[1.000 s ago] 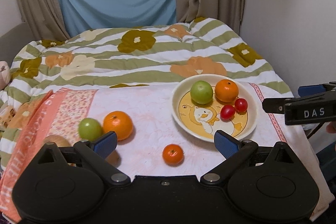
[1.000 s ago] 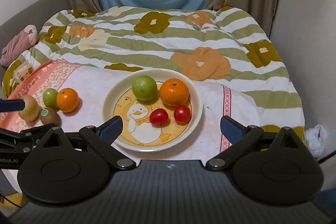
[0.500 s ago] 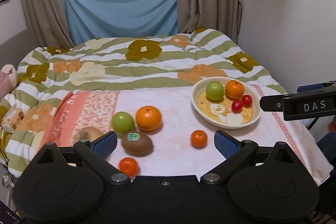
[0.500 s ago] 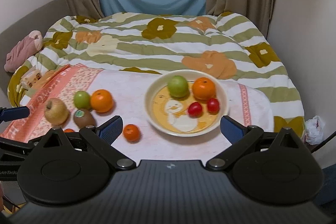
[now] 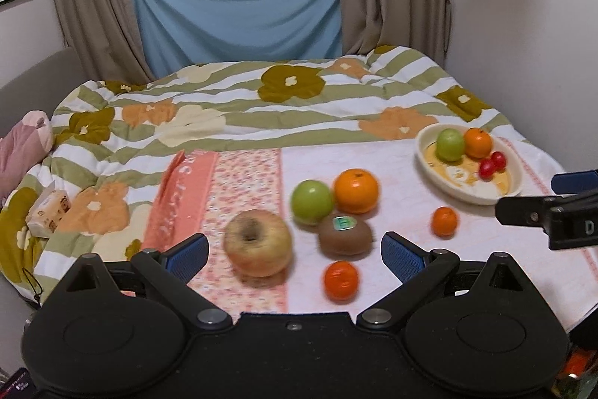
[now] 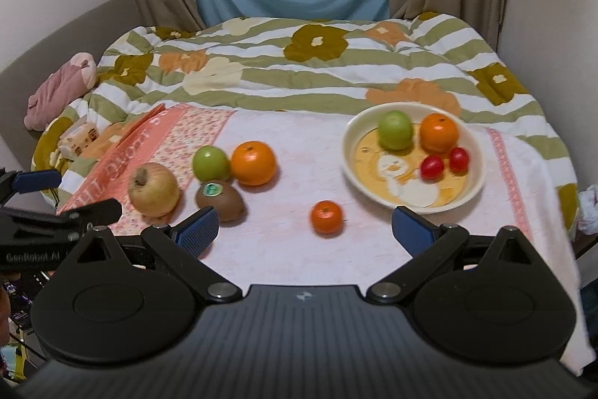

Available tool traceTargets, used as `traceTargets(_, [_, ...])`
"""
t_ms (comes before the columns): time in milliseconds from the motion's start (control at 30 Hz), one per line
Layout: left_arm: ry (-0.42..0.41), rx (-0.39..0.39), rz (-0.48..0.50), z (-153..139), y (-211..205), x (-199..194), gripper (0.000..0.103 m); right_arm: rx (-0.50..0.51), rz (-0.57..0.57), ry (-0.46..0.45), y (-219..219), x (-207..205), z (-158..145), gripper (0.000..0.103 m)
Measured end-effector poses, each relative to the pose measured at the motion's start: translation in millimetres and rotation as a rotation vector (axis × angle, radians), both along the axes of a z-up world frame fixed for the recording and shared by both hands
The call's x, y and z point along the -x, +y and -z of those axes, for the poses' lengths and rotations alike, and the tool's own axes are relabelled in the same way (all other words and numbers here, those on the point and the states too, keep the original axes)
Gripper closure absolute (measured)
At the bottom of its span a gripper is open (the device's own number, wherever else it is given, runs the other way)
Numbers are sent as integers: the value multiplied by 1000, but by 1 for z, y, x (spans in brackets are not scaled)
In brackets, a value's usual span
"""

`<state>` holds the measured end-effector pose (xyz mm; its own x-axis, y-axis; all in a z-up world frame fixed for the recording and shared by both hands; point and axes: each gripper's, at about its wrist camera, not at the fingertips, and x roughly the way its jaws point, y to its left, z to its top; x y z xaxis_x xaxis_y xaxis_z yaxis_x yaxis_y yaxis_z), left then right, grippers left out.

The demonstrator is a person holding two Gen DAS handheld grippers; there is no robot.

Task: Organize fruits
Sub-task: 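Grasp the large red apple with the left gripper while the right gripper grasps a tangerine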

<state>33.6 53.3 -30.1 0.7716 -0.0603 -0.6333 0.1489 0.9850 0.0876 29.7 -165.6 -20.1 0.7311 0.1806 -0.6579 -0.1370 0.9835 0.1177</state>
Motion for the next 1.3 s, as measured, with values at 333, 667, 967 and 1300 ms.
traceTargets(333, [2,-41,102,38,44,-44,2,11,-31,-6,60,-10,47,0])
traceTargets(667, [52,-106,239,84,45,-86,3,40,-107,43,108,-23,101,0])
traceTargets(967, [84,-87,266,99,41,-104,14,54,-125,55,126,-35,114,1])
traceTargets(1300, [101,-38,275,101,47,-103,23,51,-143,81,134,-45,122,23])
